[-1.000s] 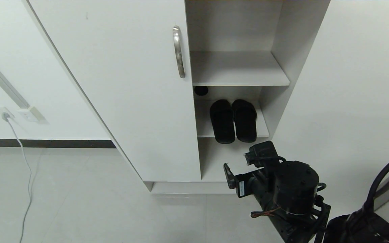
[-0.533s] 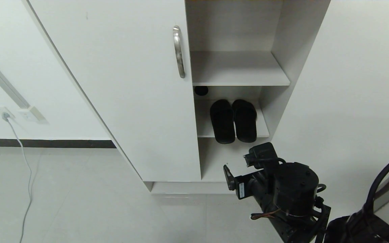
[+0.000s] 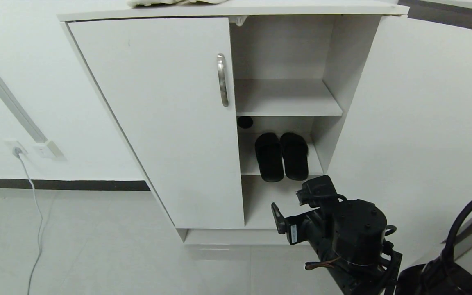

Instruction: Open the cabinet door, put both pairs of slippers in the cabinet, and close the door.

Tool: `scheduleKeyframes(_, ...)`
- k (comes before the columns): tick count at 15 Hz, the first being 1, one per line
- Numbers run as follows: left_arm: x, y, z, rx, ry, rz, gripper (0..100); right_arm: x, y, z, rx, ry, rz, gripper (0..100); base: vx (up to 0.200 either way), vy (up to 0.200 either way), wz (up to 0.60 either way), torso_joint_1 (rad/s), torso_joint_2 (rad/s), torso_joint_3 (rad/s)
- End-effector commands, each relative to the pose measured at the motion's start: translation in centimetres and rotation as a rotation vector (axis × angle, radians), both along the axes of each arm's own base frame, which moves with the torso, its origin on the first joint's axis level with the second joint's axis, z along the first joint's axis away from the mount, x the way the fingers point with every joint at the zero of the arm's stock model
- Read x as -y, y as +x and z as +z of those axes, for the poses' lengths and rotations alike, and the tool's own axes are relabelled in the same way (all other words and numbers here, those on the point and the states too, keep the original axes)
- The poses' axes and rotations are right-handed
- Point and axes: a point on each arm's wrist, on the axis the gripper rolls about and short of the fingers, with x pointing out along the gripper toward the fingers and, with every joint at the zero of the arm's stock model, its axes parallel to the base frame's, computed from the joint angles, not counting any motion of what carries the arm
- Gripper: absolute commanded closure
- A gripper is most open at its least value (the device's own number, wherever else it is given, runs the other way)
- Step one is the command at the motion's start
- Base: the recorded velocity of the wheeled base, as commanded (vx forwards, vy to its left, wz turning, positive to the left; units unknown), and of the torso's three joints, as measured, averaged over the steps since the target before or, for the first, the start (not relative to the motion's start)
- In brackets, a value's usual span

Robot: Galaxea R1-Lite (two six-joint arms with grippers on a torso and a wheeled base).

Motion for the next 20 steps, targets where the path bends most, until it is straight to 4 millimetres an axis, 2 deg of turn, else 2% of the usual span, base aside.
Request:
scheduleKeyframes(1, 0.0, 0.01, 0.01, -0.001, -0.001, 0.0, 100, -0.11, -0.05, -0.19, -0.003, -0.005, 0.003, 0, 0.0, 0.0, 0.0, 0.002, 0.0, 0.203)
scheduleKeyframes(5, -0.01, 0.01, 0.01, -0.001, -0.001, 0.003, 100, -0.03, -0.19, -0.35, -0.008, -0.006, 0.005, 0, 0.0, 0.0, 0.0, 0.0, 0.0, 0.166)
scheduleKeyframes(14, -0.01, 0.01, 0.01, -0.001, -0.005, 0.006, 100, 0.04, -0.25, -0.46, -0.012, -0.008, 0.007, 0, 0.0, 0.0, 0.0, 0.0, 0.0, 0.0)
scheduleKeyframes(20, -0.01, 0.0, 0.0, 0.0, -0.004, 0.005, 100, 0.16, -0.28, -0.59, -0.016, -0.013, 0.005, 0, 0.0, 0.2, 0.0, 0.004, 0.0, 0.003)
